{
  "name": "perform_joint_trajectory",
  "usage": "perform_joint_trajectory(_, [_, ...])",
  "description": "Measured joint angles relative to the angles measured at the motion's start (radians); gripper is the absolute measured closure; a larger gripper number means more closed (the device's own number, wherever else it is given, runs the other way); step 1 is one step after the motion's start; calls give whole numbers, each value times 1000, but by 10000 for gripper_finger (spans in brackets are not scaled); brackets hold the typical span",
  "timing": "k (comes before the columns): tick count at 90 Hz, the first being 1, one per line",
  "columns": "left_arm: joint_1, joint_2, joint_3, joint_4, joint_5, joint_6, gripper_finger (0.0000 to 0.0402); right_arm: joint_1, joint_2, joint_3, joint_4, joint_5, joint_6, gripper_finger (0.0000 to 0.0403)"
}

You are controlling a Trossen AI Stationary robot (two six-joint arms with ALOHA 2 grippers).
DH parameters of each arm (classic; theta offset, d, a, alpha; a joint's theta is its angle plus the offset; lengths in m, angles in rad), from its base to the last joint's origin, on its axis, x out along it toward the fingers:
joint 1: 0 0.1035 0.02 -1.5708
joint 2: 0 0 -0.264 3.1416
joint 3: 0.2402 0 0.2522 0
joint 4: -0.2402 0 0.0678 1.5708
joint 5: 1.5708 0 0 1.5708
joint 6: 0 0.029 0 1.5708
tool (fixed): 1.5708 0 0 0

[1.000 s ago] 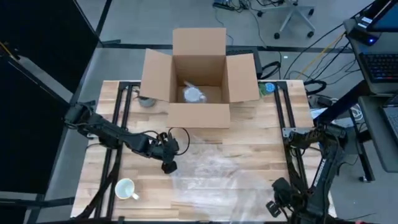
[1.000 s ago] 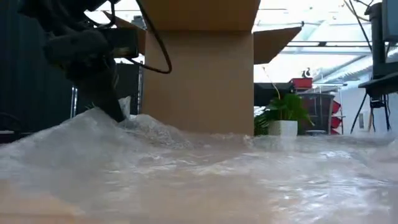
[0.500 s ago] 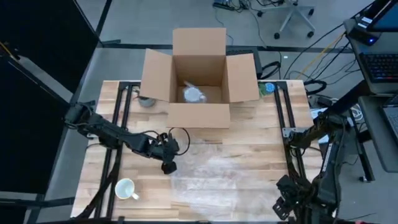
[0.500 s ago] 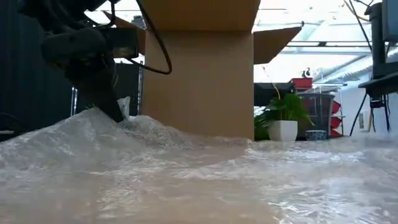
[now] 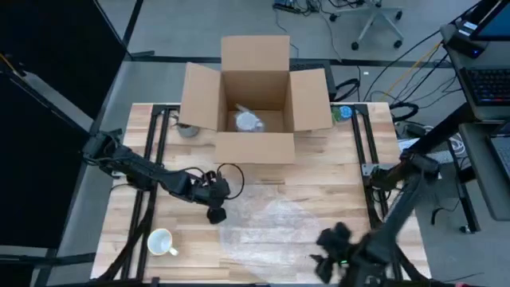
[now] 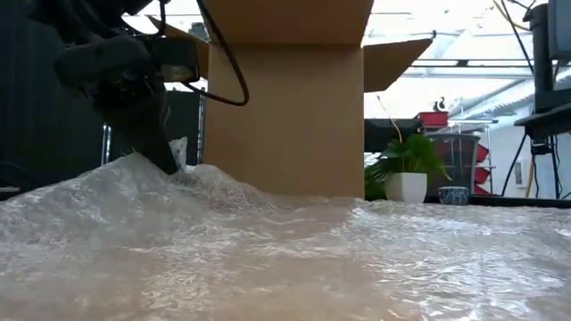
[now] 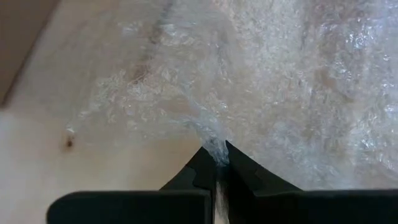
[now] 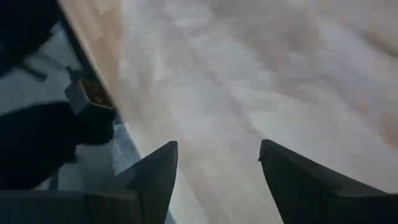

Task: Wrap mug
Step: Wrap the orange mug with bubble wrap

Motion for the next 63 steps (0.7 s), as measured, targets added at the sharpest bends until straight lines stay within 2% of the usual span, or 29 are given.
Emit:
perform_joint_trajectory(11, [0,0,0,-1,5,-2,402,-76,97,-6,86,-125,-160,190])
perform_joint_trajectory(21, [-6,0,0,-3,13,-31,402,-137,190,-7,47,-276,-232,190])
perform_joint_trajectory(29, [-17,0,0,-19,26,-59,402,-170,240,-2,2,-329,-274,190])
perform_joint_trajectory(45, [-56,0,1,-100,45,-210,402,-225,265,1,-114,-332,-356,190])
perform_joint_trajectory(63, [-105,0,1,-135,39,-335,402,-315,244,-6,-246,-208,-566,190])
